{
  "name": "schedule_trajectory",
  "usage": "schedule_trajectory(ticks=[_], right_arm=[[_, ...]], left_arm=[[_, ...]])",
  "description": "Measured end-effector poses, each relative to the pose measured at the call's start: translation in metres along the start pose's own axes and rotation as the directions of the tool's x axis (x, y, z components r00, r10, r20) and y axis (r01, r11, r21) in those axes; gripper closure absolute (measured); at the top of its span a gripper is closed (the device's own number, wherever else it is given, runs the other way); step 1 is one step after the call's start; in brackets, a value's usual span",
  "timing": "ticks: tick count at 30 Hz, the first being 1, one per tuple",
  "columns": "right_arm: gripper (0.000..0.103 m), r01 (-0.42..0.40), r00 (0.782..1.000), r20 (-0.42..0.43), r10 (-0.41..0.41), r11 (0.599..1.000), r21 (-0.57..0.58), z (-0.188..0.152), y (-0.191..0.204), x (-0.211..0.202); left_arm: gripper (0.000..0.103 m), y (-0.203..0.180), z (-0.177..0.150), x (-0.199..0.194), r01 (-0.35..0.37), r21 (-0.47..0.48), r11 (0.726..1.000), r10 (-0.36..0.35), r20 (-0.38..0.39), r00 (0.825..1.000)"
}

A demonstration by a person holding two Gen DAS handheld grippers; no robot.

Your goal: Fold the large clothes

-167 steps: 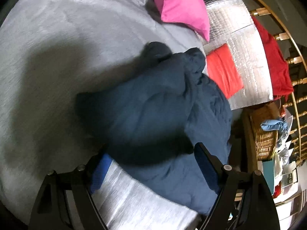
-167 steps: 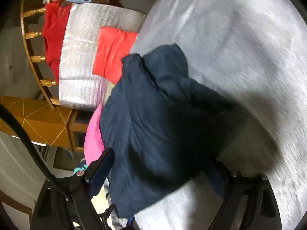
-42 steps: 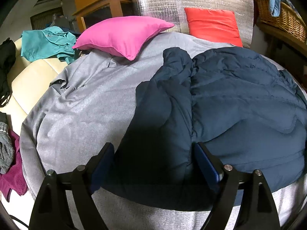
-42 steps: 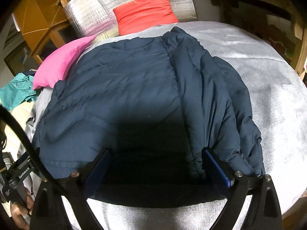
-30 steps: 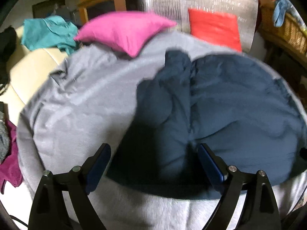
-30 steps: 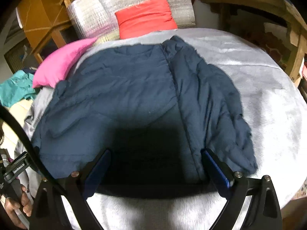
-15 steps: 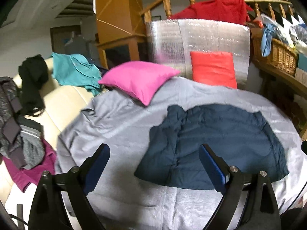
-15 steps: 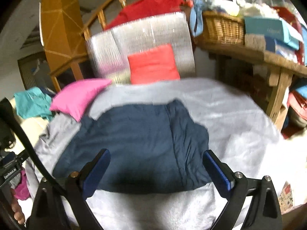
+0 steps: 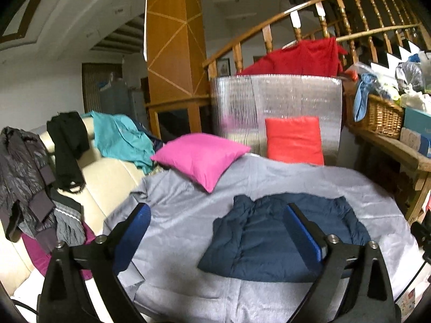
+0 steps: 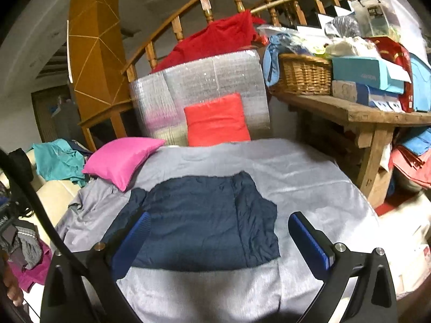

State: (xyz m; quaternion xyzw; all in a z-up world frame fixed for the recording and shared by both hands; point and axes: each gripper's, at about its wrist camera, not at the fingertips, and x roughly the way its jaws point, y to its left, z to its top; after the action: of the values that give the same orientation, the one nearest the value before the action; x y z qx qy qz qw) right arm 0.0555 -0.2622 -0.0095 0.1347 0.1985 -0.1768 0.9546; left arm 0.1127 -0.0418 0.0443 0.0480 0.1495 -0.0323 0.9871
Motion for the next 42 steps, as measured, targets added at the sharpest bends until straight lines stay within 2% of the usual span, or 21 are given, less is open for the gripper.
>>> schedule_trajectory(ticks=[4, 8, 18, 42], right_arm=[[0.0, -0.008, 1.0, 0.027, 0.008, 1.0, 0.013, -0.003, -0.004, -0.014], [0.0, -0.036, 0.998, 0.049, 0.036, 0.999, -0.01, 0.0, 0.002, -0.027], [0.0, -0.056, 0.994, 0.094, 0.063, 0.995, -0.08, 0.003, 0.03, -0.049], [0.0, -0.07, 0.993, 0.088, 0.077, 0.995, -0.073, -0.001, 0.034, -0.045]], left_arm=[[0.001, 0.0, 0.006, -0.021, -0.007, -0.004, 1.0, 0.007, 0.053, 0.999], [0.0, 0.005, 0.012, -0.033, 0.059, -0.024, 0.998, -0.057, 0.061, 0.996], [0.0, 0.003, 0.013, -0.042, 0.032, -0.038, 0.999, -0.03, 0.05, 0.998], [0.0, 0.009, 0.008, -0.041, 0.006, -0.053, 0.999, -0.004, 0.039, 0.999]])
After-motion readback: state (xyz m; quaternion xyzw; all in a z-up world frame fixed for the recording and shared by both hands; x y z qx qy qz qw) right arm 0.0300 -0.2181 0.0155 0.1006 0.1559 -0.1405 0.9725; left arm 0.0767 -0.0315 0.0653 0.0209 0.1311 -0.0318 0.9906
